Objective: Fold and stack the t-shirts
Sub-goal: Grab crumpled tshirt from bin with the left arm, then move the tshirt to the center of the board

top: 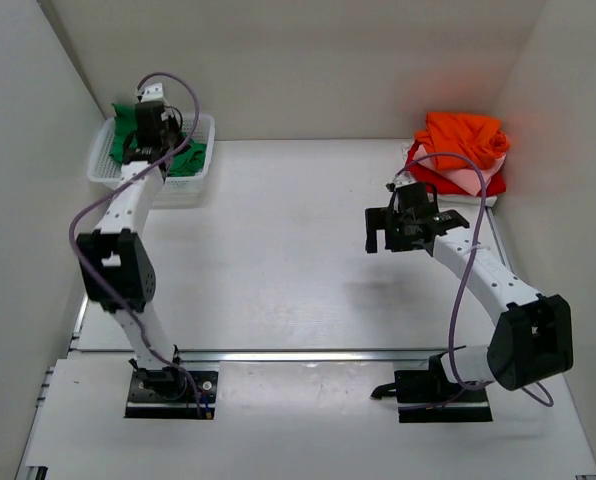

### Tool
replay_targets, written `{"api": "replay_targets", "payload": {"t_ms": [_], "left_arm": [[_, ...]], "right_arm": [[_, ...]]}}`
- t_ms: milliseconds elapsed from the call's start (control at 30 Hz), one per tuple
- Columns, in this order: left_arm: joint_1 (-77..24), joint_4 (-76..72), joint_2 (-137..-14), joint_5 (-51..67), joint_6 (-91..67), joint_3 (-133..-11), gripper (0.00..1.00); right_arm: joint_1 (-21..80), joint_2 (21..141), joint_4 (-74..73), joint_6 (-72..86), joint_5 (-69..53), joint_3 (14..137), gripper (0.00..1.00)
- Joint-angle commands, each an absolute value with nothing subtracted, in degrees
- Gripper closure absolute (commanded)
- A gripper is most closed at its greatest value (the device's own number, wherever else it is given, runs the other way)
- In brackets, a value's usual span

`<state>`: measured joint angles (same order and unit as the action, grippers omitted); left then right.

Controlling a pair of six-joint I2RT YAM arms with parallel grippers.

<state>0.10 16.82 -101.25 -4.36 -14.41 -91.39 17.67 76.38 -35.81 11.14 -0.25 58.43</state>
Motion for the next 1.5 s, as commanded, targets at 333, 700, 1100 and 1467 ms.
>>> {"api": "replay_targets", "payload": {"t_ms": [333,700,1100,1467], "left_arm": [[5.8,30.3,-147.2,-6.2,-18.2,-141.1,0.72],[8.2,30.2,-153.1,1.9,-19.1,-140.0,0.75],[2.1,32.2,-138.3,-8.8,-11.3,-148.7,1.00],[-11.9,18.6,-98.3,6.9,-20.4,-122.0,1.00]], "right_arm": [[14.2,83.4,-31.4,14.5,-10.4,67.6,0.01],[11.9,82.4,-29.8,16.3,-14.2,65.8,0.00],[13.0,80.3,-28.8,18.2,-14.3,63.4,0.01],[10.1,65.5,-19.2,21.4,-16.7,46.2,0.01]]}}
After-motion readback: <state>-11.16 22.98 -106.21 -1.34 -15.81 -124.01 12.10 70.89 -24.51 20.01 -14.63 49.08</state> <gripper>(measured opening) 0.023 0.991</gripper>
